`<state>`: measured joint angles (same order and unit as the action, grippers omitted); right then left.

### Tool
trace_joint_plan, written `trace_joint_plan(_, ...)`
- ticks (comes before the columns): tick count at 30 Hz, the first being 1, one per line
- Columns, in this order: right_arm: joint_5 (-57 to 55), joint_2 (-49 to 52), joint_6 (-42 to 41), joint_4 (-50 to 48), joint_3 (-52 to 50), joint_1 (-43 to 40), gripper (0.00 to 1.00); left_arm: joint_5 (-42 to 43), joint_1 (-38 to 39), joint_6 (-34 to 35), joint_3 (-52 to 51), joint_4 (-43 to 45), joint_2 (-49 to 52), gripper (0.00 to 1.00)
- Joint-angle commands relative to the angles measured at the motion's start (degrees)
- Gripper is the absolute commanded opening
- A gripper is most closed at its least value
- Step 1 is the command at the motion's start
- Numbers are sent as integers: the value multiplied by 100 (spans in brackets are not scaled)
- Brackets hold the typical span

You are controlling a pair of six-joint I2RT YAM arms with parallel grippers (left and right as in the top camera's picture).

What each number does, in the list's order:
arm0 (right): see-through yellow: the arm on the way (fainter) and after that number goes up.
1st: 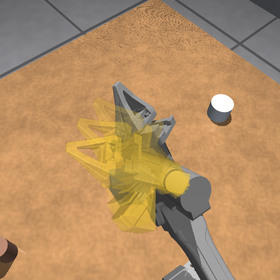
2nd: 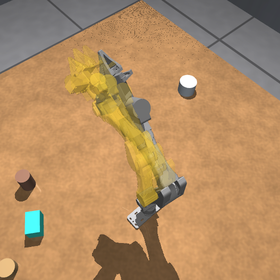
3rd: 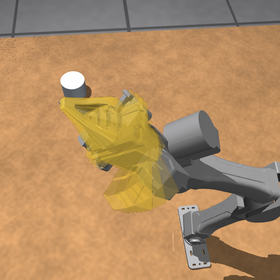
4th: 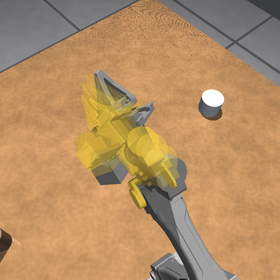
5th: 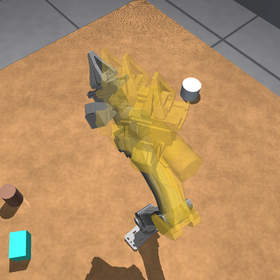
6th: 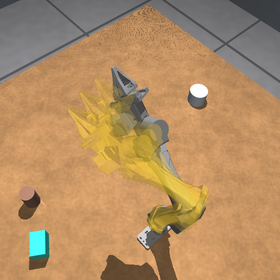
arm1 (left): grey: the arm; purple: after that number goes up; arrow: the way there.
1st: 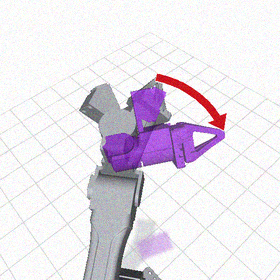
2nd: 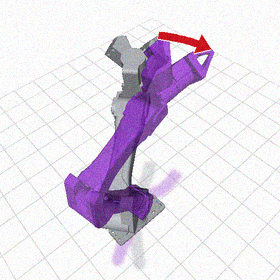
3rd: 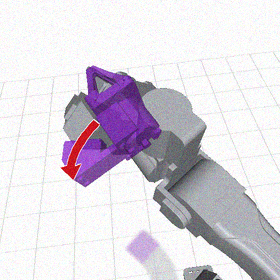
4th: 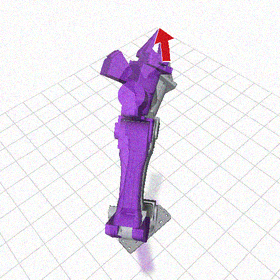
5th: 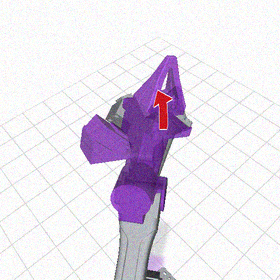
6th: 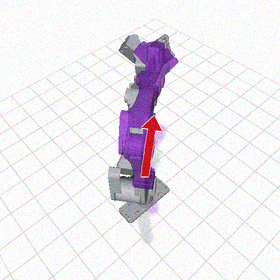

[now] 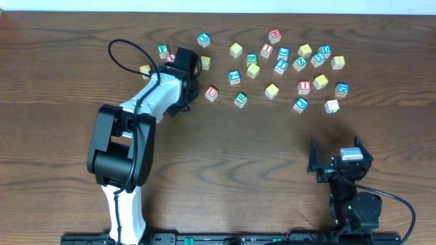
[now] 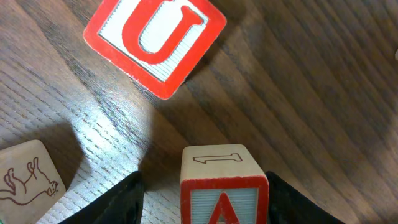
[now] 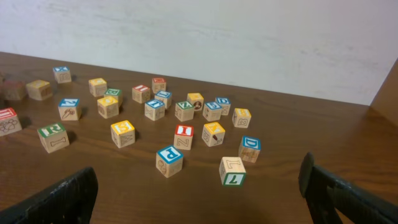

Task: Spell out AI2
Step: 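Lower the left gripper and close it on the red A block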

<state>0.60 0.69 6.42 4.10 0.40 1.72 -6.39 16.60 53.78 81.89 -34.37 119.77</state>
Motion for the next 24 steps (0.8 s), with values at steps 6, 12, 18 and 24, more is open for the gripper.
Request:
trace_joint_plan(6, -20, -37, -83, 33, -7, -28, 99, -116, -26, -271, -52, 129, 35, 60)
trace_joint_plan(12, -20, -37, -81, 33, -7, -28, 99, -116, -26, -317, -52, 216, 35, 60)
trace_joint_plan(18, -20, -37, -81, 33, -7, -28, 99, -116, -31, -426, -52, 240, 35, 51)
trace_joint_plan(24, -20, -37, -81, 33, -7, -28, 99, -116, -46, -424, -52, 238, 35, 45)
